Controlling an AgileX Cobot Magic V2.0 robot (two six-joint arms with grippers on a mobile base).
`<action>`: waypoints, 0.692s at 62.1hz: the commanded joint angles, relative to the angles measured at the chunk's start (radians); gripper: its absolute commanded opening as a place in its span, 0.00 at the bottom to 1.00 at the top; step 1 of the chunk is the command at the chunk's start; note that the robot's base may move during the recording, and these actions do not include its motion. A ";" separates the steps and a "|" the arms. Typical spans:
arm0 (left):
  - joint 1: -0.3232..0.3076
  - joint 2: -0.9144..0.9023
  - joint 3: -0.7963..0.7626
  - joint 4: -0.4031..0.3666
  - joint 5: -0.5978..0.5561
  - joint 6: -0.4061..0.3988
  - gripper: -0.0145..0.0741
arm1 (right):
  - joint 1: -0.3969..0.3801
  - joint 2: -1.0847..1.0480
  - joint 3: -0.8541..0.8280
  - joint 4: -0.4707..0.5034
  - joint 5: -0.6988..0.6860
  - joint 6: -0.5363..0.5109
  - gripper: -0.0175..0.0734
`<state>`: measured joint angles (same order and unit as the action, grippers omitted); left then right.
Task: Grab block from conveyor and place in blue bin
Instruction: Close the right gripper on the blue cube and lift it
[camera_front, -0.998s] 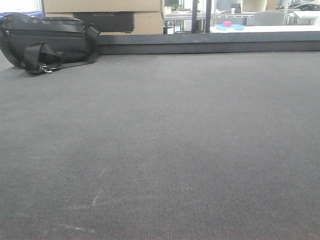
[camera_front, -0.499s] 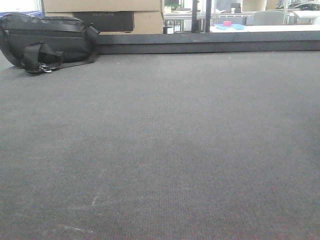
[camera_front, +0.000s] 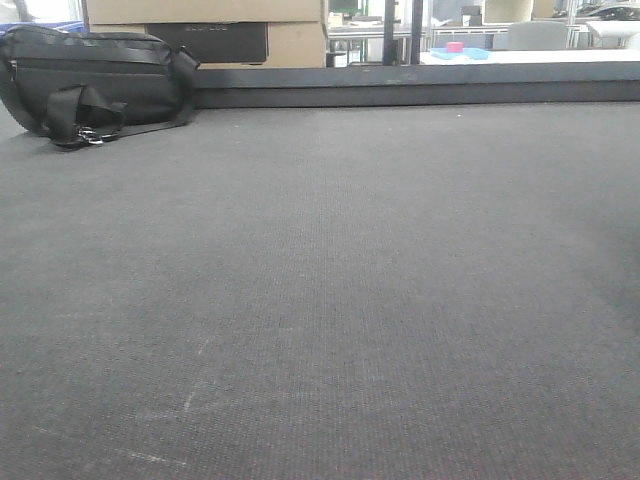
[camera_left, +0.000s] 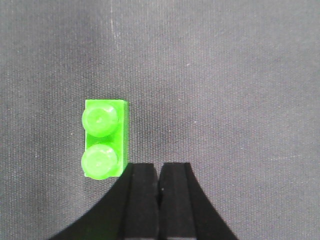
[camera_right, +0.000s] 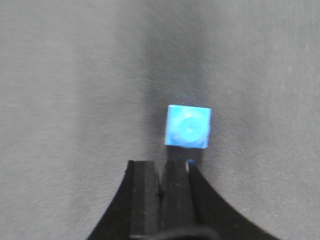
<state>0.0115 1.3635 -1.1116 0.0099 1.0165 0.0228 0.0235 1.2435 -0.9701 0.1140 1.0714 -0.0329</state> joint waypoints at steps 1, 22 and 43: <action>0.006 0.000 -0.011 -0.010 0.005 0.000 0.04 | 0.000 0.060 -0.034 -0.018 0.032 0.009 0.02; 0.006 -0.001 -0.011 -0.010 0.018 0.000 0.04 | 0.000 0.194 -0.034 -0.108 0.045 0.009 0.64; 0.006 -0.001 -0.011 -0.029 0.018 0.000 0.04 | -0.004 0.294 -0.034 -0.081 -0.048 0.095 0.72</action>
<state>0.0115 1.3635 -1.1138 0.0000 1.0328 0.0228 0.0235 1.5126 -0.9953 0.0267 1.0523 0.0432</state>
